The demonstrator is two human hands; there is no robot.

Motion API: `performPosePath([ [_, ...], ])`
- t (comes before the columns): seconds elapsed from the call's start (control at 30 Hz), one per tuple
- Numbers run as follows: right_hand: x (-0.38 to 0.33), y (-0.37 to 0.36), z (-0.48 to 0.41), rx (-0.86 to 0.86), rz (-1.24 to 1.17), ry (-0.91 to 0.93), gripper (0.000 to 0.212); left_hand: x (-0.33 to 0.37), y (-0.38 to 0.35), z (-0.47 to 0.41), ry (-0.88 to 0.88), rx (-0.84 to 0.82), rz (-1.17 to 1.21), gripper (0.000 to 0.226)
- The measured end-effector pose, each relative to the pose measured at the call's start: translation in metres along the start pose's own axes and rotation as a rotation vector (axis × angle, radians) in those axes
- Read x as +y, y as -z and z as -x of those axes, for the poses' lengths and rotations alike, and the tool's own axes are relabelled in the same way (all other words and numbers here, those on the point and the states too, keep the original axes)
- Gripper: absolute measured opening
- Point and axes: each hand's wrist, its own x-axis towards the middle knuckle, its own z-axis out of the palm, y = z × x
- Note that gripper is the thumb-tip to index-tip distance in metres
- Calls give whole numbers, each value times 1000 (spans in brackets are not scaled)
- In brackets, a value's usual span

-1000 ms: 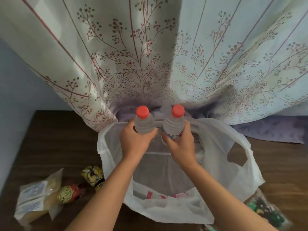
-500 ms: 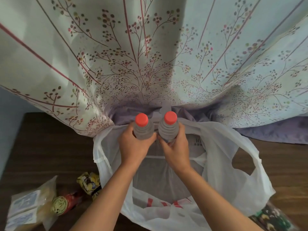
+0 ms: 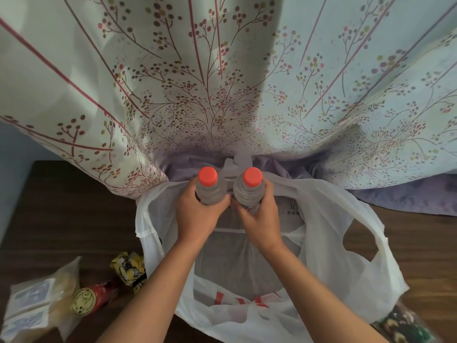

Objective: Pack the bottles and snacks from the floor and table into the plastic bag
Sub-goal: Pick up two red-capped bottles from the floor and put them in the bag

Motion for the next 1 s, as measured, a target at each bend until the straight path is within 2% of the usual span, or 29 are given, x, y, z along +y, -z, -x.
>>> performPosePath([
  [0.27, -12, 6, 1, -18, 23, -13, 64, 4, 8, -4, 0, -75, -72, 46],
  [0.5, -37, 37, -2, -135, 267, -23, 96, 26, 26, 14, -21, -49, -6, 86],
  [0.7, -82, 75, 18, -222, 547, 121, 105, 55, 56, 67, -141, -66, -258, 123],
  [0.87, -115, 107, 43, -206, 769, 326, 100, 76, 77, 116, -291, 28, -560, 118],
  [1.0, -136, 137, 70, -181, 895, 378, 99, 96, 91, 151, -348, 42, -648, 114],
])
